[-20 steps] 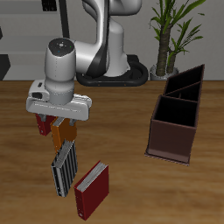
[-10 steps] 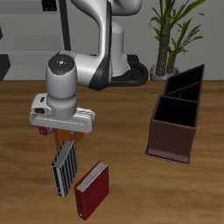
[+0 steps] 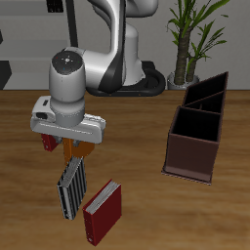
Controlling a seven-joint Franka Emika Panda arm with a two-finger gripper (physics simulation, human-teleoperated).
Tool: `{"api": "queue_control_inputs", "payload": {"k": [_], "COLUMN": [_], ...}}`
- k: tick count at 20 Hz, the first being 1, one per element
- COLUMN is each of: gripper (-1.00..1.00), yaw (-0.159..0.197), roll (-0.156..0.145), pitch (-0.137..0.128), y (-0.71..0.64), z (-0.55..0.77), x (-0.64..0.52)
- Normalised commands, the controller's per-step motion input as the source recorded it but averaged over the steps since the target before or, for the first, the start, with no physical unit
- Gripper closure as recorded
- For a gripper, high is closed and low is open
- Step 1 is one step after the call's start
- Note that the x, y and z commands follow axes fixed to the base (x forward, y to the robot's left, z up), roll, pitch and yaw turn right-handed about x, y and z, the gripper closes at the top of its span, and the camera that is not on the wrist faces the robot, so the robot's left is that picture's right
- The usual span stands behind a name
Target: Place the orange book into the left desk caddy's right compartment
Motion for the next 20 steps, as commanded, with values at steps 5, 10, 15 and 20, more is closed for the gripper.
{"api": "queue_control_inputs", "payload": {"k": [5,10,15,20], "gripper": [1.00,1.00,1.00,1.00], "yaw": [-0.023,-0.023,-0.016,-0.014], "roll": [-0.007,0.002,0.027,0.003], "pitch": [-0.027,-0.034,-0.048,-0.038], "y": [0.17,0.35,0.46,0.52], "z": [0.27,0.36,0.47,0.50], "x": [-0.11,-0.22,-0.31,-0.33]}}
